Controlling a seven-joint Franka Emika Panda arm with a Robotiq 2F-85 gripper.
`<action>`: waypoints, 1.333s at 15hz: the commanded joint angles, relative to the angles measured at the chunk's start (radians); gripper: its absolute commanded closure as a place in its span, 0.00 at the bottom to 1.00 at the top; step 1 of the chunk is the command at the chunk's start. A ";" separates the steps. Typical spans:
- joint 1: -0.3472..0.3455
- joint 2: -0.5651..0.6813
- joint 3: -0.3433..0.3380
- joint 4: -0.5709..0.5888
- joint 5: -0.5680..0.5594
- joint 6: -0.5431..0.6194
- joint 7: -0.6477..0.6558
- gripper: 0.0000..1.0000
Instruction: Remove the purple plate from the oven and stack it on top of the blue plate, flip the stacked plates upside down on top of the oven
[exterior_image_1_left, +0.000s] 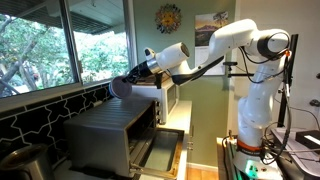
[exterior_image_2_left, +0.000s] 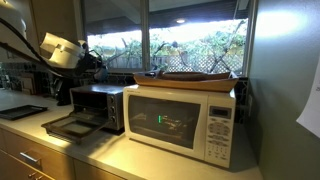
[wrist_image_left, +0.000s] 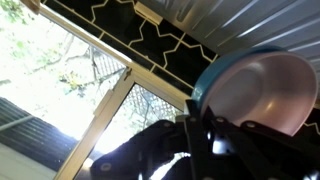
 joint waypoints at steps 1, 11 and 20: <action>-0.024 -0.008 -0.011 0.001 -0.069 0.069 0.038 0.94; -0.108 -0.022 -0.098 0.083 -0.333 0.477 0.085 0.98; -0.083 0.008 -0.200 -0.017 -0.090 0.723 -0.570 0.98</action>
